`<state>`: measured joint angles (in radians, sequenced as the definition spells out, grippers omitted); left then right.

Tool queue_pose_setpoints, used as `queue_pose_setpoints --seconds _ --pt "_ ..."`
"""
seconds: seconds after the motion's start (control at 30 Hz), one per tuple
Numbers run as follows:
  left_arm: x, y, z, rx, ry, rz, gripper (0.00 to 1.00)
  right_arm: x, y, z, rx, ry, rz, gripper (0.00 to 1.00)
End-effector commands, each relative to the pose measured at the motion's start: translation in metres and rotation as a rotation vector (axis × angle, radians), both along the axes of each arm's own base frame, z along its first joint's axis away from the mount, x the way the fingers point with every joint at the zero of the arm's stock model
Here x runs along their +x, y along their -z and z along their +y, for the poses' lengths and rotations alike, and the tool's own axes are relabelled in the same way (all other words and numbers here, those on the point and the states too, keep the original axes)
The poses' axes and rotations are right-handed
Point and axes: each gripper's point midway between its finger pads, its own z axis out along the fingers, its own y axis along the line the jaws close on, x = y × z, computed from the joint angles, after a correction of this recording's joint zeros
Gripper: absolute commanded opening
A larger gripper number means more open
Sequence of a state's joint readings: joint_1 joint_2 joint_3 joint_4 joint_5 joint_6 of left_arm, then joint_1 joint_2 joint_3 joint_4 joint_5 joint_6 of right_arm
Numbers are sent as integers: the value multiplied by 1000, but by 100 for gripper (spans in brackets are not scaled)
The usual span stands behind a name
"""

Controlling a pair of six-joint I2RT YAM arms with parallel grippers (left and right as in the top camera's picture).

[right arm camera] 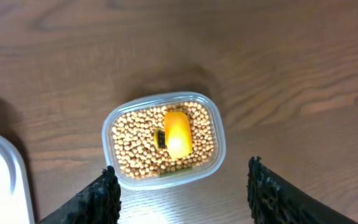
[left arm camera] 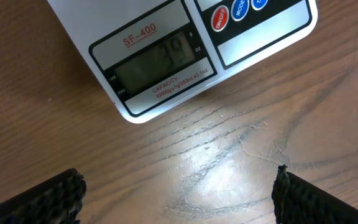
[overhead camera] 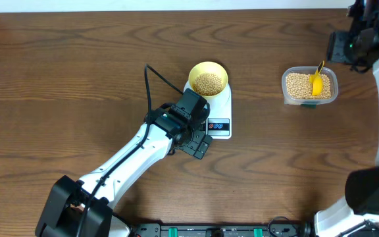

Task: Scoop item into bowl and weigh 50g on scale
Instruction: 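Lower the scoop into the chickpeas in the tub, then regrip the scoop handle with the right gripper inside the tub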

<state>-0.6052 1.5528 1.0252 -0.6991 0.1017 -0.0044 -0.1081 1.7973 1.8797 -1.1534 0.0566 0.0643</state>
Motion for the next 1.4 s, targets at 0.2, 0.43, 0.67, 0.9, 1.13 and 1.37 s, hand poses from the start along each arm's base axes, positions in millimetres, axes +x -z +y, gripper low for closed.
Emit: queue_pose_setpoints --seconds 0.2,0.43,0.67,0.9,1.13,1.37 --pt "2 -3 0 0 -17 -7 98 25 77 -4 67 20 139 68" --pt "2 -3 0 0 -17 -7 98 27 111 -4 79 18 216 62" --pt "2 -3 0 0 -17 -7 98 24 115 3 81 5 241 35" --pt "2 -3 0 0 -17 -7 98 -2 120 6 94 7 349 31" --pt "2 -3 0 0 -17 -7 98 -21 122 5 88 14 423 34" --pt "2 -3 0 0 -17 -7 98 -14 121 6 92 11 396 43"
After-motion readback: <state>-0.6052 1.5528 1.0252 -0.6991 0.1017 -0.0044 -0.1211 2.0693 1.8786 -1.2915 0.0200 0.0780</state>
